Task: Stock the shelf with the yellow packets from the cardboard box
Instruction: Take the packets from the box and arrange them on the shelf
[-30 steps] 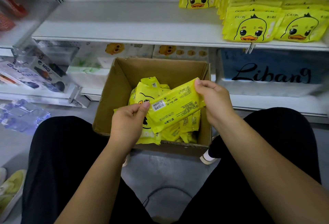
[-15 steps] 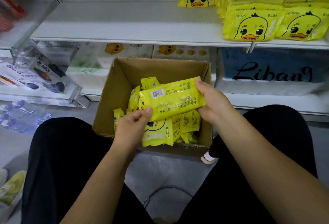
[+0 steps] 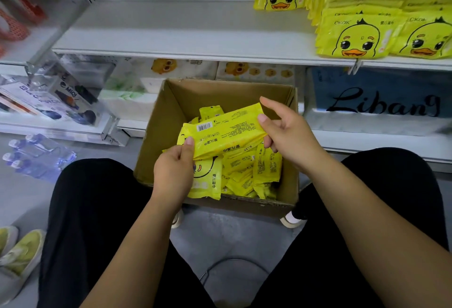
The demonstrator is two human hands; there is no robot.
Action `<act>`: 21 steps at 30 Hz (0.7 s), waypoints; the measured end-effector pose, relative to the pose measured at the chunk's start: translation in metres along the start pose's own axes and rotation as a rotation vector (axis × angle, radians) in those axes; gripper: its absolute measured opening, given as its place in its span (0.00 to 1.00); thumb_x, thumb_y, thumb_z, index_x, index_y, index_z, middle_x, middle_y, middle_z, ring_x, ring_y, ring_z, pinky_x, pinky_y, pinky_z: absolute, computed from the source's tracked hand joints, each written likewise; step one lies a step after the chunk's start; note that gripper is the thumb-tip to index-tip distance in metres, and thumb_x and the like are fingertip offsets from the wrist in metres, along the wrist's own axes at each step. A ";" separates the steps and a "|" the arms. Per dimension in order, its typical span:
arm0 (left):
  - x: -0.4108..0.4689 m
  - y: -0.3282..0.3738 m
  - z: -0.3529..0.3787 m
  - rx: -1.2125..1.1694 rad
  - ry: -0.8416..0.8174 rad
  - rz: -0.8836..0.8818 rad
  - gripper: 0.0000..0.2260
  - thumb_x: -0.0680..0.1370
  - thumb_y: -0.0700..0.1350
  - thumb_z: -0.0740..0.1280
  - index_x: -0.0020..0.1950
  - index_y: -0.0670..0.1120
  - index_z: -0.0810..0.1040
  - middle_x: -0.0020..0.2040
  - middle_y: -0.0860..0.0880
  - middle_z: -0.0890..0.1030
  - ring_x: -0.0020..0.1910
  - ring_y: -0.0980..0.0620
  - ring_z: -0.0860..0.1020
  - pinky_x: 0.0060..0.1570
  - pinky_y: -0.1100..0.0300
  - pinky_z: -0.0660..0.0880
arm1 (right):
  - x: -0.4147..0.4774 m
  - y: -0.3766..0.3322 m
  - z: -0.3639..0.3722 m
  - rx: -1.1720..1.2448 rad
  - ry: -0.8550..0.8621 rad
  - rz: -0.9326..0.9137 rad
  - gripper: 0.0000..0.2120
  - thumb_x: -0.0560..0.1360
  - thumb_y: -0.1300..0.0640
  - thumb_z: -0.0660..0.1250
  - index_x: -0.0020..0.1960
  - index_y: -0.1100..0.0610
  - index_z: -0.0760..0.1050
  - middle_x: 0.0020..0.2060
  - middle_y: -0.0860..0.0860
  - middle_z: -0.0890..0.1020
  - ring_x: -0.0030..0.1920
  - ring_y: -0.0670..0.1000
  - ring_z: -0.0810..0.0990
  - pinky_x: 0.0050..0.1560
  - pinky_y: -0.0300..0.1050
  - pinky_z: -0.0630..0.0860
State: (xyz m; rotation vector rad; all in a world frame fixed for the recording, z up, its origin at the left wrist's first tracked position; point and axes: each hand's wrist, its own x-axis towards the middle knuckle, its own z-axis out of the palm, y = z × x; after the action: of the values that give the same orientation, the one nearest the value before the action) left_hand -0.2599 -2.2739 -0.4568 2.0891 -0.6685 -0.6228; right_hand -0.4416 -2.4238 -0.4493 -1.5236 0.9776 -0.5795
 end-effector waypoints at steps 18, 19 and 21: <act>0.011 0.010 -0.007 -0.180 0.049 -0.166 0.27 0.85 0.60 0.57 0.45 0.38 0.79 0.36 0.51 0.78 0.34 0.51 0.71 0.35 0.60 0.67 | 0.002 -0.009 0.008 -0.023 0.039 -0.255 0.10 0.74 0.60 0.75 0.55 0.58 0.82 0.44 0.55 0.84 0.44 0.48 0.82 0.47 0.38 0.78; 0.012 0.009 -0.008 -0.198 0.050 -0.176 0.29 0.85 0.61 0.56 0.47 0.37 0.80 0.38 0.50 0.80 0.37 0.48 0.73 0.38 0.57 0.68 | 0.003 -0.010 0.009 -0.082 0.087 -0.331 0.09 0.72 0.59 0.76 0.52 0.58 0.84 0.43 0.53 0.84 0.44 0.49 0.81 0.47 0.36 0.75; 0.015 0.007 -0.008 -0.201 0.054 -0.186 0.29 0.85 0.62 0.55 0.46 0.38 0.80 0.40 0.46 0.79 0.39 0.46 0.73 0.39 0.55 0.68 | 0.007 -0.014 0.011 -0.214 0.184 -0.507 0.07 0.70 0.55 0.77 0.47 0.56 0.86 0.42 0.51 0.82 0.47 0.49 0.77 0.50 0.34 0.70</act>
State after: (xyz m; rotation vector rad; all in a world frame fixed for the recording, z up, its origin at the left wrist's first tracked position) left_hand -0.2458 -2.2825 -0.4498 1.9849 -0.3677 -0.7045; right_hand -0.4250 -2.4240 -0.4391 -1.9551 0.8056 -1.0122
